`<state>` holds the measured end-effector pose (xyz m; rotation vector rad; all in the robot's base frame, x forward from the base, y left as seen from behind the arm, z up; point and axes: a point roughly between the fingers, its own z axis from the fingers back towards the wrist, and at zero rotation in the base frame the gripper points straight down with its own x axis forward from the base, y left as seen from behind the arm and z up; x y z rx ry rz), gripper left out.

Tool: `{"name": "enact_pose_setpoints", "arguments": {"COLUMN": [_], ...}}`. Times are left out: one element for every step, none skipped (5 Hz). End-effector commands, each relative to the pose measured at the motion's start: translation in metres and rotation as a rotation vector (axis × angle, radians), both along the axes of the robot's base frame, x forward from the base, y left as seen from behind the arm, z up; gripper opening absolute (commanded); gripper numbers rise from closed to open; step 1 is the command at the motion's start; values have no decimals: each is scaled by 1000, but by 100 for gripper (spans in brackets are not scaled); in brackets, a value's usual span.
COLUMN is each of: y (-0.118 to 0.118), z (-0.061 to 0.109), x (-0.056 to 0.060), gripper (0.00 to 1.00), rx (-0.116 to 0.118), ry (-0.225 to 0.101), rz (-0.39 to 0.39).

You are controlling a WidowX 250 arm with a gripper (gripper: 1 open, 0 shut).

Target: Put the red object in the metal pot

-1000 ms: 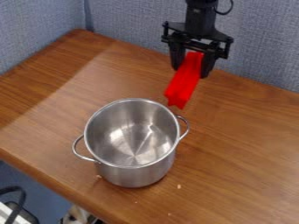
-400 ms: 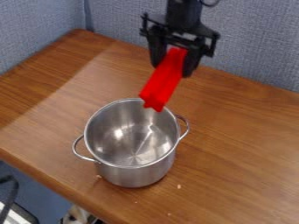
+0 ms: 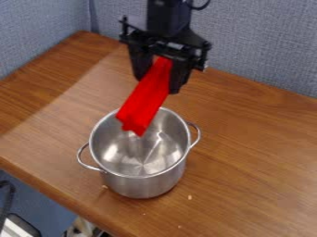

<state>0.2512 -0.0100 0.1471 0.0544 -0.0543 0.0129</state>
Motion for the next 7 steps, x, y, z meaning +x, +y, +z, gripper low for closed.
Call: {"name": "enact_pose_setpoints", "arguments": {"y": [11,16,18,16,14,13,12], "z": [-2,-16,-28,-42,-56,-67,-61], "x": [-18,-28,-34,-36,-36,-32,-30], "gripper": [0,0,0,0,0,0,100], "rx": [3,-7,-5,-2,-1,0,13], "ry": [-35,-49,-61,-60,-62,-58,-78], "rz": [11,28,17,5,2,10,21]}}
